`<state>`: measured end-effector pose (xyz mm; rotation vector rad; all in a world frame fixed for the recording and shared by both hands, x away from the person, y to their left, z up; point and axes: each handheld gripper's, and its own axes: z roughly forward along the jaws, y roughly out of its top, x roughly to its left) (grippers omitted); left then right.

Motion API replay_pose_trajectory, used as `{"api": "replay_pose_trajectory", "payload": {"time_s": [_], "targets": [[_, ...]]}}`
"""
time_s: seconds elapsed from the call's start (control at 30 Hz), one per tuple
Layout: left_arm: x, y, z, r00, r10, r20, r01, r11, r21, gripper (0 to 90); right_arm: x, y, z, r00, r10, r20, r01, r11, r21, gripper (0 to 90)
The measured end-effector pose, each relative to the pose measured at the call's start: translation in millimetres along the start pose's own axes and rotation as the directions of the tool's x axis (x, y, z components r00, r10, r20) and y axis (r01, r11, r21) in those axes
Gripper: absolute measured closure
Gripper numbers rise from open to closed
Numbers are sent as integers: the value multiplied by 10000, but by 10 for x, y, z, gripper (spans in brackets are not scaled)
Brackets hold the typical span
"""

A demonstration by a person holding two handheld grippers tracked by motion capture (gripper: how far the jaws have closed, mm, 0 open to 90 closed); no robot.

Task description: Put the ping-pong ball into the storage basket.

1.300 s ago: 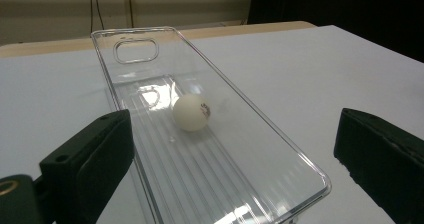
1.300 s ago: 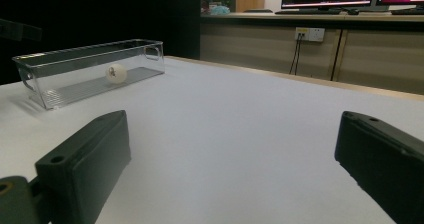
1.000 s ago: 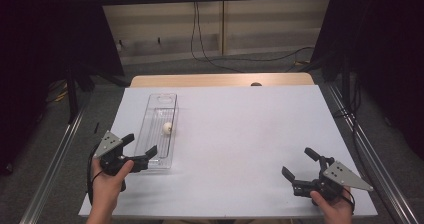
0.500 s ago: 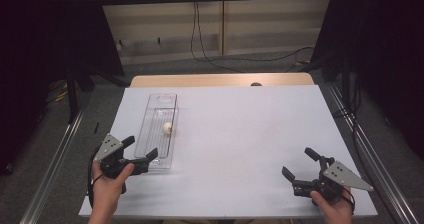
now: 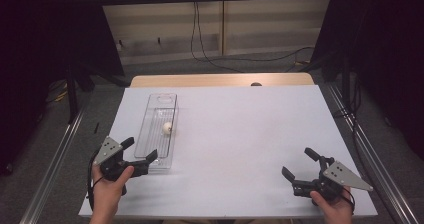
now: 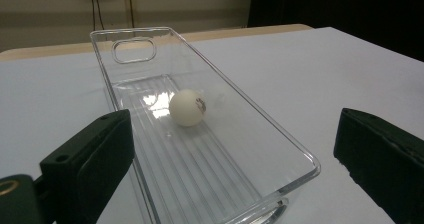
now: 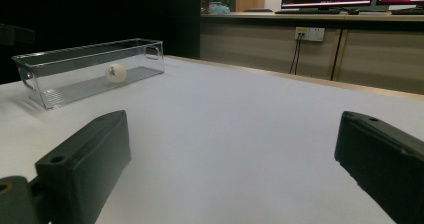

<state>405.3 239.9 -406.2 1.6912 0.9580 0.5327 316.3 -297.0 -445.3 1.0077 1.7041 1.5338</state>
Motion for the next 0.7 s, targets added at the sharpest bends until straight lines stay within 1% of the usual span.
{"api": "replay_pose_trajectory", "payload": {"time_s": [0.07,0.1,0.13,0.2,0.23,0.27,0.33,0.37,0.4,0.43,0.47,0.5,0.53,0.63,0.7], "targets": [[-3,-9,-2,10000,6,-36,-6,10000,-2,30,4,-2,6,10000,41,73,-41,10000,-30,9],[3,-16,-3,10000,51,60,-51,10000,4,30,4,-3,7,10000,37,63,-37,10000,-24,10],[-1,-22,-5,10000,62,3,-62,10000,36,30,5,-3,9,10000,40,69,-39,10000,-28,9],[-5,-37,-4,10000,-5,15,5,10000,-57,30,6,-3,8,10000,26,56,-26,10000,-30,9],[-3,-41,-9,10000,55,-9,-55,10000,10,30,4,-2,7,10000,-7,53,7,10000,-36,9],[-8,-50,-12,10000,48,-38,-48,10000,-31,30,6,-1,6,10000,26,45,-26,10000,-21,9],[-12,-62,-15,9999,115,43,-114,9999,-56,30,4,-2,6,10000,38,37,-38,10000,-18,10],[-9,-66,-21,9997,205,122,-205,9998,3,30,3,-4,6,10000,20,32,-20,10000,-13,9],[-11,-69,-27,9996,283,56,-284,9996,70,30,4,-4,5,10000,28,49,-28,10000,-11,9],[-29,-77,-22,9999,98,27,-98,9999,-78,30,4,-5,7,10000,14,56,-14,10000,-27,9],[-25,-82,-37,9995,306,61,-306,9995,17,30,4,-4,7,10000,-5,43,5,10000,-27,9],[-29,-86,-37,9995,294,70,-294,9996,-1,30,10,-3,8,10000,42,73,-42,10000,-16,9],[-29,-89,-41,9992,391,82,-392,9992,45,30,9,-3,7,10000,37,45,-37,10000,5,9],[-29,-89,-42,9986,507,136,-508,9987,7,30,11,-6,12,10000,18,37,-18,10000,19,9],[-26,-92,-40,9985,499,206,-497,9987,-89,30,13,-7,17,9999,80,104,-80,10000,-13,9]]}}
